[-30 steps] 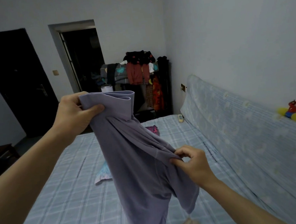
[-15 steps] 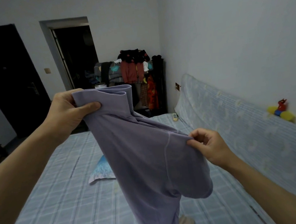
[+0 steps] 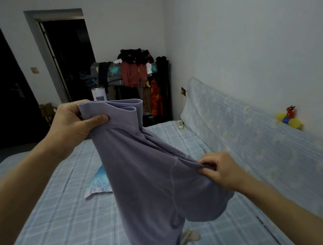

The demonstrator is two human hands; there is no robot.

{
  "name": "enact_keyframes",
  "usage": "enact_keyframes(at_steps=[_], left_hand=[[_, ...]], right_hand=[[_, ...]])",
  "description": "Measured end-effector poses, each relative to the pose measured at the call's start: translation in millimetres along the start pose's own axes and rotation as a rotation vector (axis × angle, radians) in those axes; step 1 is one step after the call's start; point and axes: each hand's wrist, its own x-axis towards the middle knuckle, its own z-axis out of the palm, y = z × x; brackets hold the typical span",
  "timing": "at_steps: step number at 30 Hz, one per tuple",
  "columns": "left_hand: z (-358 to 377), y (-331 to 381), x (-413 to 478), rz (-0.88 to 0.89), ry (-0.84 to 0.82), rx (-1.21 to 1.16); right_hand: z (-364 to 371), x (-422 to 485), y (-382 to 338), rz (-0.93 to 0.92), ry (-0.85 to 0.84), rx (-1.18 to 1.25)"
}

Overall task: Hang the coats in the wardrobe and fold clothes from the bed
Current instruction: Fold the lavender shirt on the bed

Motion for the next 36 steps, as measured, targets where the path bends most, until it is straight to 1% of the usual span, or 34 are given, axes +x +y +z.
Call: enact_keyframes(at_steps=[2, 4, 6, 10, 13, 15, 19, 22, 24, 26, 29, 33, 36], left_hand=[[2.0, -1.2, -1.2, 0.011, -0.026, 0.015], [3.6, -2.1, -2.7, 0.026, -0.049, 0.028], [3.3, -2.1, -3.7, 0.036, -0.055, 0.031], [-3.7, -3.1, -4.8, 0.042, -0.034, 0.048], [-7.6, -6.9, -7.6, 0.035, -0.023, 0.032], [-8.9, -10.8, -8.2, 0.026, -0.009, 0.026], [-9.6, -19.1, -3.5, 0.012, 0.010, 0.021], [-5.3, -25.4, -1.8, 0.026, -0.006, 0.046], [-0.4, -29.4, -3.0, 0.040, -0.025, 0.051], [5.8, -32.9, -4.3, 0.043, -0.031, 0.040], [15.2, -34.9, -5.4, 0.039, -0.018, 0.056], [23.9, -30.0, -6.1, 0.088, -0.040, 0.154], [25.2, -24.8, -6.5, 0.129, -0.027, 0.192]], right_hand=[[6.4, -3.1, 2.1, 0.064, -0.029, -0.036], [14.8, -5.1, 4.5, 0.127, -0.024, -0.050], [23.5, -7.0, 7.0, 0.182, 0.027, -0.023], [33.6, -11.3, 9.4, 0.270, 0.158, 0.110], [32.6, -11.6, 6.2, 0.224, 0.248, 0.133], [27.6, -12.6, 5.1, 0.172, 0.271, 0.106], [9.0, -21.6, 10.5, 0.070, 0.233, -0.002], [-3.0, -28.7, 19.5, -0.020, 0.186, -0.083], [-5.0, -31.8, 27.1, -0.041, 0.150, -0.117], [-1.9, -34.8, 34.8, -0.020, 0.170, -0.130], [6.4, -38.4, 44.1, 0.067, 0.252, -0.095], [9.7, -41.3, 52.1, 0.201, 0.276, -0.037], [4.8, -39.9, 50.0, 0.209, 0.299, -0.023]])
